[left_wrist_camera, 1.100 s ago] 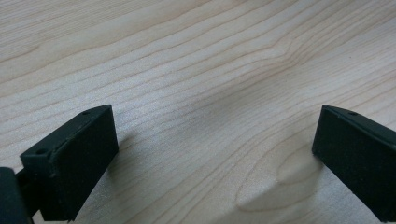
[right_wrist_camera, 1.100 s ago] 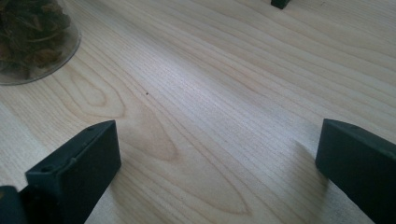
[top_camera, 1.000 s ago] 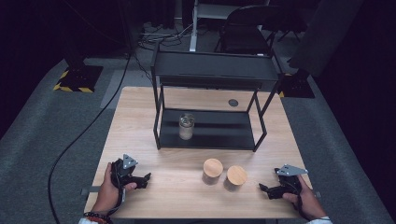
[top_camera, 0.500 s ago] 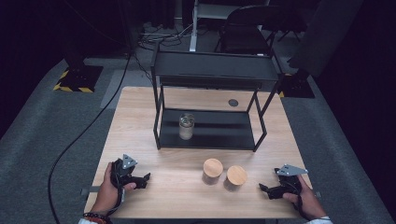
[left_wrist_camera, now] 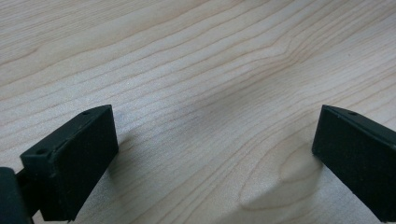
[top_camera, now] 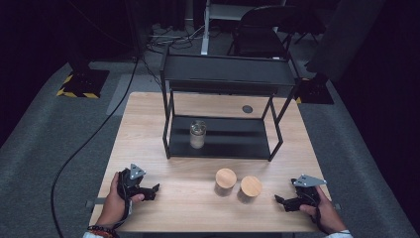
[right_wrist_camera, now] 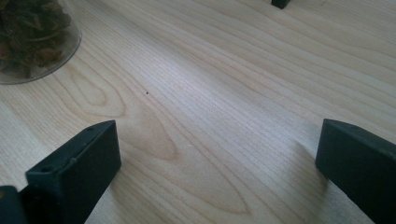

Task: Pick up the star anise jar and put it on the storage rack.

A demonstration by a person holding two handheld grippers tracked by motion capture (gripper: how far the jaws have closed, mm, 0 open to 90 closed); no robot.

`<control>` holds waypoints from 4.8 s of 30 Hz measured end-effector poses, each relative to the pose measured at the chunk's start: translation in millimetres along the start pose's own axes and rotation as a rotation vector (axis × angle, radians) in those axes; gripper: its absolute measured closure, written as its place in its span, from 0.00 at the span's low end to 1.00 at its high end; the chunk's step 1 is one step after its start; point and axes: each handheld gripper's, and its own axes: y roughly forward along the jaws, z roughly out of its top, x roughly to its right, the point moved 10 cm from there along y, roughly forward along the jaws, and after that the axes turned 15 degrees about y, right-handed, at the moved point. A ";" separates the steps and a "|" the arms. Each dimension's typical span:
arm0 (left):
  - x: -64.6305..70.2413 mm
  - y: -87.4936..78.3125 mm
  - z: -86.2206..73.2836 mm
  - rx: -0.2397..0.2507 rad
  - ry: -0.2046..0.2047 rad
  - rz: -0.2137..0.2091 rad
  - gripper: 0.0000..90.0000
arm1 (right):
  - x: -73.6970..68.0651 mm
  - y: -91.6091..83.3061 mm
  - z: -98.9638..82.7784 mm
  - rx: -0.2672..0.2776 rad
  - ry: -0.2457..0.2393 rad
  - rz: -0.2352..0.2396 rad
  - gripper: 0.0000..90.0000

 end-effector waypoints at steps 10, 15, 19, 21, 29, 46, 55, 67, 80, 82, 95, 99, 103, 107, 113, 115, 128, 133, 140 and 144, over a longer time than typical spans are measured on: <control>0.0 0.1 0.1 0.001 -0.001 0.001 0.00 | -4.0 -4.8 -2.7 -0.073 -0.061 -0.012 0.01; 0.0 0.0 0.0 0.000 0.000 0.000 0.00 | -5.8 -8.5 -1.5 -0.082 -0.074 -0.025 0.01; 0.0 0.0 0.0 0.000 0.000 0.000 0.00 | -10.2 -13.0 0.9 -0.085 -0.079 -0.020 0.01; 0.0 0.0 0.0 0.000 0.000 0.000 0.00 | -12.7 -14.9 2.1 -0.085 -0.082 -0.018 0.01; 0.0 0.0 0.0 0.000 0.000 0.000 0.00 | -25.0 -23.8 10.1 -0.075 -0.100 0.003 0.01; 0.0 0.0 0.0 0.000 0.000 0.000 0.00 | -60.8 -35.2 27.5 -0.079 -0.152 0.068 0.01; 0.0 0.1 0.1 0.001 0.000 0.000 0.00 | -75.4 -36.6 34.9 -0.072 -0.167 0.094 0.01; 0.0 0.0 0.0 0.000 0.000 0.000 0.00 | -87.1 -35.9 41.9 -0.087 -0.166 0.108 0.01; 0.0 0.1 0.1 0.001 0.001 -0.001 0.00 | -100.8 -32.9 52.5 -0.079 -0.209 0.108 0.01; 0.0 0.1 0.1 0.001 0.001 -0.001 0.00 | -102.7 -31.7 54.4 -0.084 -0.213 0.105 0.01; -0.1 0.1 0.1 0.001 0.002 -0.001 0.00 | -117.8 -25.6 66.2 -0.082 -0.247 0.121 0.01; -0.1 0.1 0.1 0.001 0.002 -0.001 0.00 | -124.6 -22.2 70.7 -0.081 -0.263 0.126 0.01; -0.1 0.1 0.1 0.001 0.002 -0.001 0.00 | -131.5 -18.3 74.5 -0.084 -0.274 0.133 0.01; -0.1 0.1 0.1 0.001 0.002 0.000 0.00 | -137.5 -14.7 76.6 -0.092 -0.292 0.142 0.01; 0.0 0.1 0.2 0.002 0.001 0.000 0.00 | -145.1 -10.3 80.9 -0.098 -0.310 0.150 0.01; 0.0 0.1 0.1 0.001 0.002 -0.001 0.00 | -146.7 -8.7 81.7 -0.102 -0.314 0.150 0.01; -0.2 0.2 0.2 0.002 0.003 0.000 0.00 | -160.0 6.5 85.3 -0.139 -0.339 0.160 0.02; -0.2 0.2 0.2 0.002 0.003 -0.001 0.00 | -163.8 11.2 87.1 -0.147 -0.344 0.156 0.02; -0.2 0.3 0.3 0.003 0.005 -0.002 0.00 | -168.9 16.8 90.3 -0.161 -0.357 0.149 0.02; -0.2 0.3 0.3 0.003 0.005 -0.002 0.00 | -172.9 18.6 92.5 -0.168 -0.368 0.153 0.02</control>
